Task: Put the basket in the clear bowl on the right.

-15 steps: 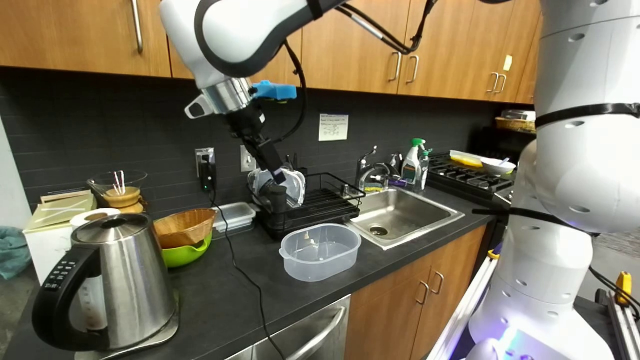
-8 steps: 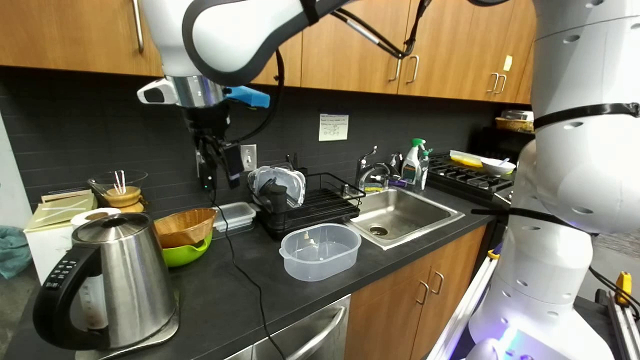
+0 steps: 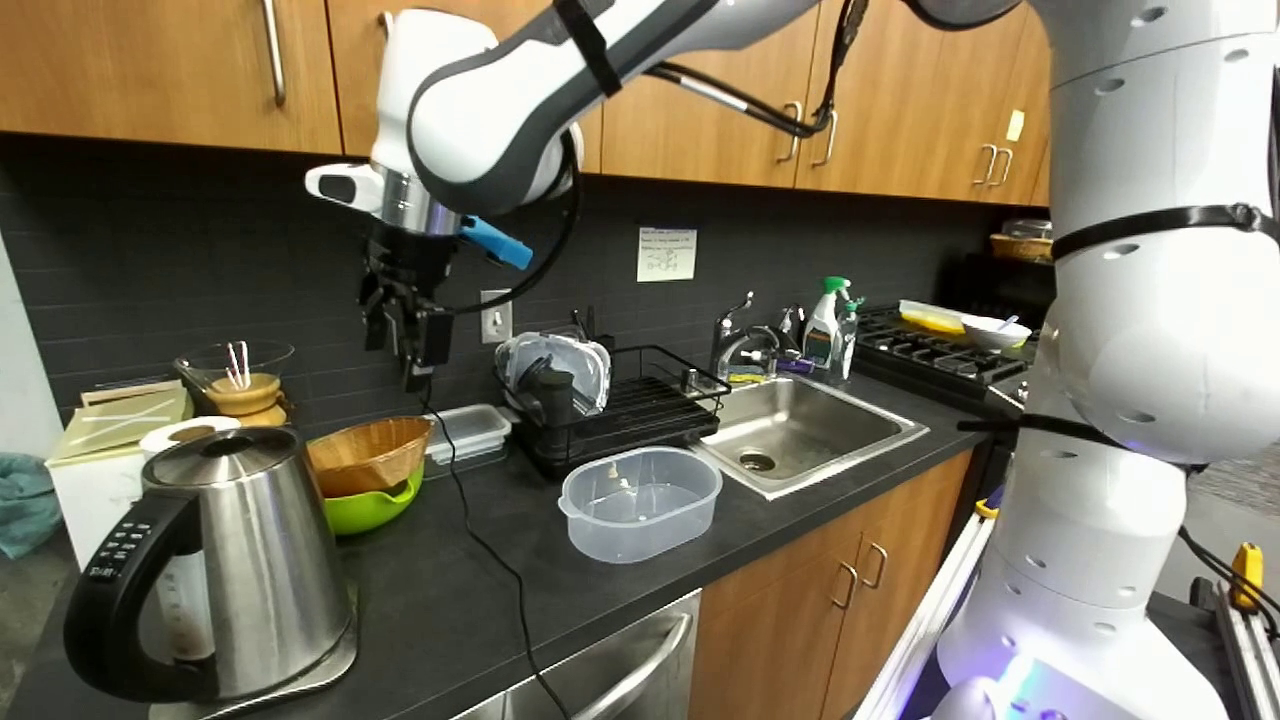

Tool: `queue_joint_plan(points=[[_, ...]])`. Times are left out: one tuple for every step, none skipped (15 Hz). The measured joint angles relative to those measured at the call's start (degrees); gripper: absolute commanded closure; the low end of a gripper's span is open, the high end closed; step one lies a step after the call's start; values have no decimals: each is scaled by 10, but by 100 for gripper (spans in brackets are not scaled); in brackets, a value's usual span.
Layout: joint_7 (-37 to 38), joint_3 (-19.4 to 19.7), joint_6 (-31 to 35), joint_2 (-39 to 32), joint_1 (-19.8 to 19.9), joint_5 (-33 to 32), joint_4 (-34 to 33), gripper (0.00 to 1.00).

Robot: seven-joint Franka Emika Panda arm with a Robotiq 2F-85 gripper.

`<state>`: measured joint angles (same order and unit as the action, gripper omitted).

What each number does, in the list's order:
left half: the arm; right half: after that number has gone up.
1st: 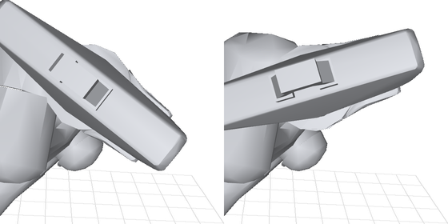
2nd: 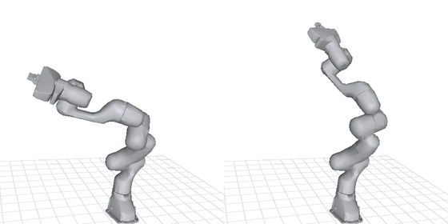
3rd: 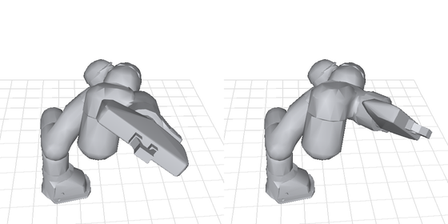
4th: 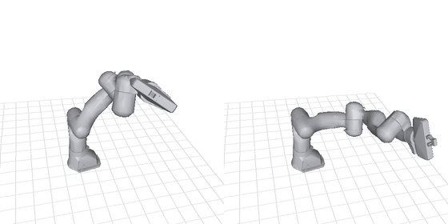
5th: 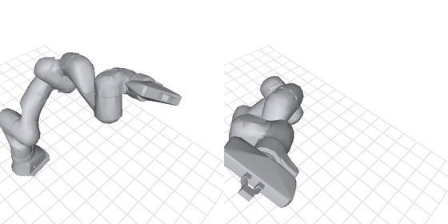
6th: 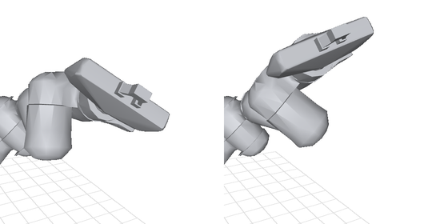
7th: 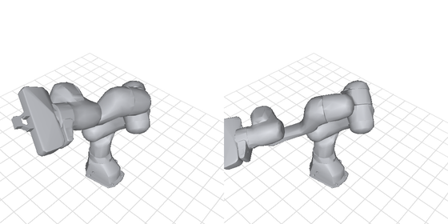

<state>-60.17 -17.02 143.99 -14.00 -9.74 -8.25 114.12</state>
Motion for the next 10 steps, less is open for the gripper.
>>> queue_joint_plan(points=[[-18,0,7,-6,10,24,3,0],[-31,0,9,-12,17,43,4,0],[-42,0,9,-18,24,59,5,0],[-53,0,9,-23,29,73,5,0],[-63,0,9,-26,33,85,5,0],[-70,0,9,-29,36,94,5,0],[-73,0,9,-32,39,101,5,0],[-76,0,9,-35,41,111,4,0],[-80,0,9,-38,43,120,4,0],[-81,0,8,-41,45,126,4,0]])
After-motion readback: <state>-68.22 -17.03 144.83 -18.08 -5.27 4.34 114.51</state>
